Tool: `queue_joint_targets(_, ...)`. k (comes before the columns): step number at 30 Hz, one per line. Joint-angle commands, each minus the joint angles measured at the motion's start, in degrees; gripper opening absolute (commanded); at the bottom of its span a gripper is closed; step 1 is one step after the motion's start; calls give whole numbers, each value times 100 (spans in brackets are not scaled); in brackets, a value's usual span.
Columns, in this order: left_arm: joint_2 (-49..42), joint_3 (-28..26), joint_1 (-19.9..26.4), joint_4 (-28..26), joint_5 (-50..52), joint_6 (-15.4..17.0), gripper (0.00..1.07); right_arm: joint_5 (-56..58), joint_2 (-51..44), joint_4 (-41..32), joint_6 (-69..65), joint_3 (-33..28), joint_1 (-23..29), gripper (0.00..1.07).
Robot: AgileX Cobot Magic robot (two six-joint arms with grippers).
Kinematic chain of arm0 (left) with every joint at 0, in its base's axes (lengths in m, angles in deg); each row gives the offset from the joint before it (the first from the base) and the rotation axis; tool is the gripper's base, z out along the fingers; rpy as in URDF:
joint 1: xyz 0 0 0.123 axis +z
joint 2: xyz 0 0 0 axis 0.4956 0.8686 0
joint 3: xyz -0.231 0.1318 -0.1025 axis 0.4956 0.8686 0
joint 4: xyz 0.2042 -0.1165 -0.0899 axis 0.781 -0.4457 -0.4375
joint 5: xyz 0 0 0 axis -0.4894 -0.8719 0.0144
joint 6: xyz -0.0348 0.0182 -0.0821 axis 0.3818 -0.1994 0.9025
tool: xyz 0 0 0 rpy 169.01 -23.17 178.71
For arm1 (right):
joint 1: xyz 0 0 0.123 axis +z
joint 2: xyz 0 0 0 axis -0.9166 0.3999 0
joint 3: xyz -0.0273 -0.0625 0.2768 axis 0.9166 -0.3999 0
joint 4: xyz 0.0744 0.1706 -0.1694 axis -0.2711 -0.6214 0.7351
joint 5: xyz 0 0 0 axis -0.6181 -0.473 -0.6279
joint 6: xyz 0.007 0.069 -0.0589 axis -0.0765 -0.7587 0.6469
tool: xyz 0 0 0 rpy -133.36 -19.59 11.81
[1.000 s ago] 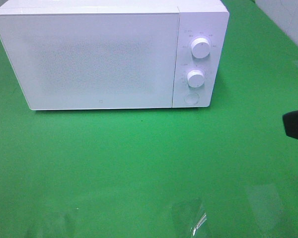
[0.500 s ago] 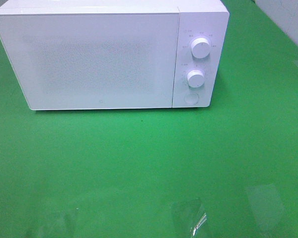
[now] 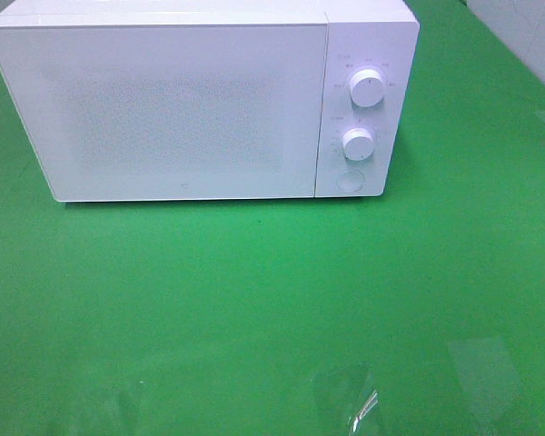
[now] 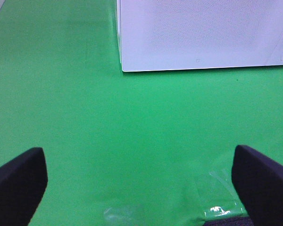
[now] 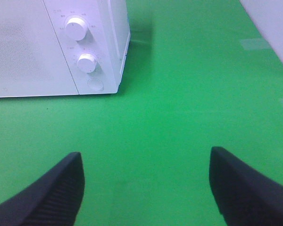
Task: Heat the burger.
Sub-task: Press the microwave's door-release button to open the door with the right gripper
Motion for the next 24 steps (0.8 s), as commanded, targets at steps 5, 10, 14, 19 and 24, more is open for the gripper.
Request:
queue_joint_targets(5, -92, 6, 17, -23, 69, -6, 98, 166, -189, 46, 74, -126, -23, 72)
queue_joint_targets(10, -92, 6, 17, -23, 57, -6, 98, 166, -189, 46, 74, -126, -23, 72)
queue_joint_targets(14, -92, 6, 17, -23, 57, -6, 98, 160, -189, 40, 80, -115, -17, 72)
queue_joint_targets(19, -92, 6, 17, -23, 57, -6, 98, 160, -189, 40, 80, -115, -11, 72)
queue_joint_targets(24, -92, 6, 17, -23, 57, -6, 98, 149, -178, 6, 74, -115, -11, 72)
